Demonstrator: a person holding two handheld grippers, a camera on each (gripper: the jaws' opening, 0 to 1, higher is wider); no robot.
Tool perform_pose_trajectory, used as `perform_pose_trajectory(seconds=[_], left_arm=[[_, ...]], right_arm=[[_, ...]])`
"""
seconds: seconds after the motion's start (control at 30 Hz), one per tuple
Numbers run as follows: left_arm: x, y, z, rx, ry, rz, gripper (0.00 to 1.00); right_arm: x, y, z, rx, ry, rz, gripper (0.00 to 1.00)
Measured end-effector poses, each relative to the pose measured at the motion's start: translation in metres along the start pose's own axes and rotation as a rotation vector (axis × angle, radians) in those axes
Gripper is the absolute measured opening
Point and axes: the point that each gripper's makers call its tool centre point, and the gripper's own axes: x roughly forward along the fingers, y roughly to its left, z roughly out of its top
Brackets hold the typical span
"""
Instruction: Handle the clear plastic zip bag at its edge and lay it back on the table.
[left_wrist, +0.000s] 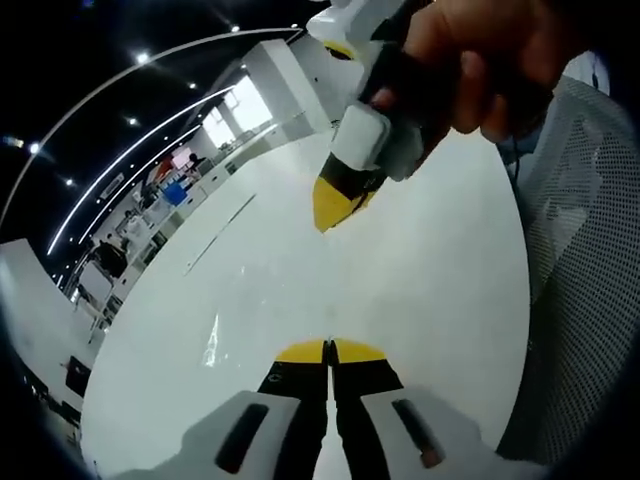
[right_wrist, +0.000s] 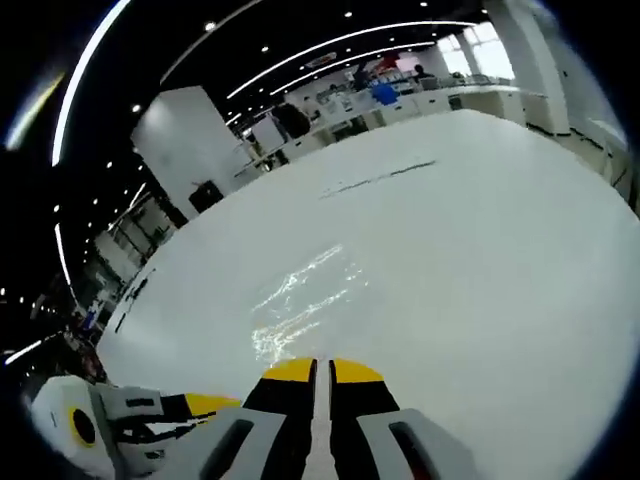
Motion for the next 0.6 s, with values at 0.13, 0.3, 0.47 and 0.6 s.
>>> perform_pose_trajectory(seconds=[0.13,0.3,0.47,0.6], left_arm=[[0.0,0.0,-0.001,0.016,0.005,-0.014,0.0],[-0.003,0.002,0.0,0.036,0.006,-0.028,0.0],[-0.006,0.002,-0.001,0.063,0.014,-0.055,0.0],[-0.008,0.001,-0.001,0.089,0.011,-0.075,0.0]], right_arm=[[-0.004,0.004,0.0,-0.117,0.0,0.031,0.02],[-0.005,0.004,-0.002,-0.229,0.025,0.059,0.06],[-0.007,0.016,-0.004,-0.424,0.038,0.156,0.12],[-0.01,0.024,-0.002,-0.457,0.014,0.228,0.12]])
